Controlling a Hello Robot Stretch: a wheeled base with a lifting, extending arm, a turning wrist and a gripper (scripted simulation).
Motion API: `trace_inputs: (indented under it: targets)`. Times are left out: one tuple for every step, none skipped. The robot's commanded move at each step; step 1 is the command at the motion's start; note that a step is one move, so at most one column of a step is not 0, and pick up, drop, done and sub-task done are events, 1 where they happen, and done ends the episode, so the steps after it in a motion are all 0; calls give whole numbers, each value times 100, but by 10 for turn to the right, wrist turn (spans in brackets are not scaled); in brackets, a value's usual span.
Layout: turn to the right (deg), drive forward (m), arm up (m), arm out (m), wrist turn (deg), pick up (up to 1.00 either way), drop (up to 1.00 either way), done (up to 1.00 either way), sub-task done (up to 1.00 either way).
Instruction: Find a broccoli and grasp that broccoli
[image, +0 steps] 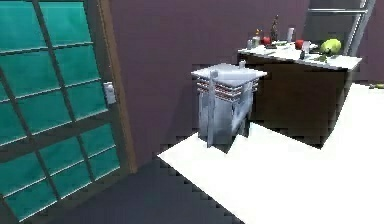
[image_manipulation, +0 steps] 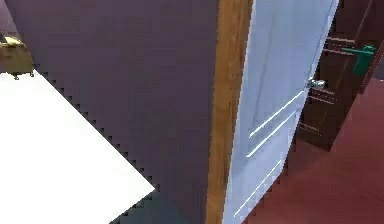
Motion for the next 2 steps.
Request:
trace_inputs:
  targets:
    - [420, 0, 0, 0, 0, 0, 0, 0, 0]
    - [0, 100, 0, 0, 0, 0, 0, 0, 0]
